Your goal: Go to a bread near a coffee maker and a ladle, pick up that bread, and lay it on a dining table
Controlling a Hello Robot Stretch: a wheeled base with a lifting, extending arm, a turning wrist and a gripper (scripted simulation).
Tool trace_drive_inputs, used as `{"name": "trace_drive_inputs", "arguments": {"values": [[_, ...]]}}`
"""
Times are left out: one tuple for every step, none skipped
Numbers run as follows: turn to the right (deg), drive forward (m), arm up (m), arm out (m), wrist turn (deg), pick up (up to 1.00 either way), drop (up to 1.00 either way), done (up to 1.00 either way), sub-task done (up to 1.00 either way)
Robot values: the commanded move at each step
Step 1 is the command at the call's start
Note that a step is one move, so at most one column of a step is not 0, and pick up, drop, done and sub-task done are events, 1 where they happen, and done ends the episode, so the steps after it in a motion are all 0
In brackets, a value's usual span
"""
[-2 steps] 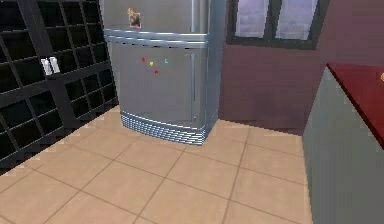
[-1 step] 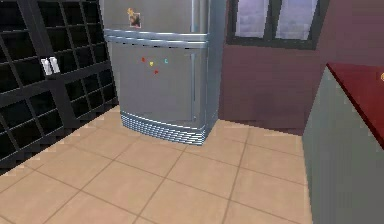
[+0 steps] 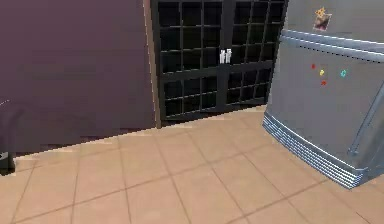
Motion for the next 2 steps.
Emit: {"name": "trace_drive_inputs", "arguments": {"values": [[-45.0,0.0,0.0,0.0,0.0,0.0,0.0,0.0,0.0],[-45.0,0.0,0.0,0.0,0.0,0.0,0.0,0.0,0.0]]}}
